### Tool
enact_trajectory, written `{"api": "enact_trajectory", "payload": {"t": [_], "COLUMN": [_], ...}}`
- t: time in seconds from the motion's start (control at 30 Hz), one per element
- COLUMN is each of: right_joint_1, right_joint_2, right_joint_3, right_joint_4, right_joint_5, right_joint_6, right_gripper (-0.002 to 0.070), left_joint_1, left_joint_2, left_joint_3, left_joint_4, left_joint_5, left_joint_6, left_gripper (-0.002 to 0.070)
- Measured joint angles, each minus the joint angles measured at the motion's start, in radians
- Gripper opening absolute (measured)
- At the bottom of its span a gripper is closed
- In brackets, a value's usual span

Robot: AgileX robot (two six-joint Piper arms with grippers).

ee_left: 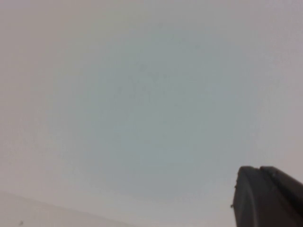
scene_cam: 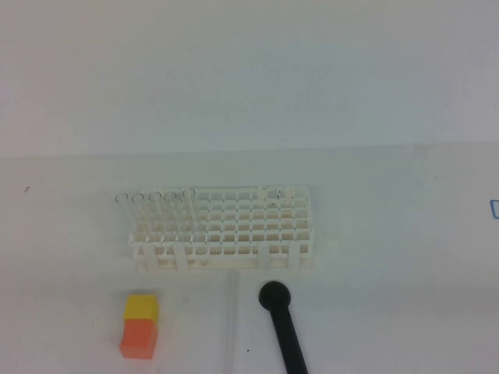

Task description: Place the test tubes

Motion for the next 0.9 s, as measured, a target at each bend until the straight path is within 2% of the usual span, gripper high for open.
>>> {"api": "enact_trajectory", "payload": {"t": [0.17, 0.33, 0.5, 0.6, 0.67, 0.77, 0.9], "right_joint_1": [0.000, 0.000, 0.000, 0.000, 0.000, 0.000, 0.000], "right_joint_2": [0.064, 0.212, 0.346, 0.401, 0.415, 0.417, 0.417], "right_joint_3": [-0.187, -0.360, -0.508, -0.552, -0.560, -0.564, -0.564], "right_joint_4": [-0.011, -0.011, -0.018, -0.011, -0.009, -0.009, -0.009], "right_joint_5": [0.180, 0.392, 0.664, 0.797, 0.844, 0.872, 0.887], "right_joint_6": [0.000, -0.002, -0.002, -0.002, -0.002, -0.002, -0.002], "right_gripper": [-0.0001, -0.0001, -0.0001, -0.0001, -0.0001, -0.0001, -0.0001], "left_joint_1": [0.000, 0.000, 0.000, 0.000, 0.000, 0.000, 0.000], "left_joint_2": [0.133, 0.307, 0.416, 0.487, 0.542, 0.647, 0.804], "left_joint_3": [-0.220, -0.378, -0.378, -0.380, -0.382, -0.382, -0.382], "left_joint_4": [0.015, 0.041, 0.043, -0.033, -0.120, -0.267, -0.419], "left_joint_5": [0.204, 0.520, 0.559, 0.652, 0.754, 0.850, 0.853], "left_joint_6": [0.038, 0.095, 0.089, 0.022, 0.051, 0.162, 0.355], "left_gripper": [-0.0001, -0.0001, -0.0001, -0.0001, -0.0001, -0.0001, -0.0001]}}
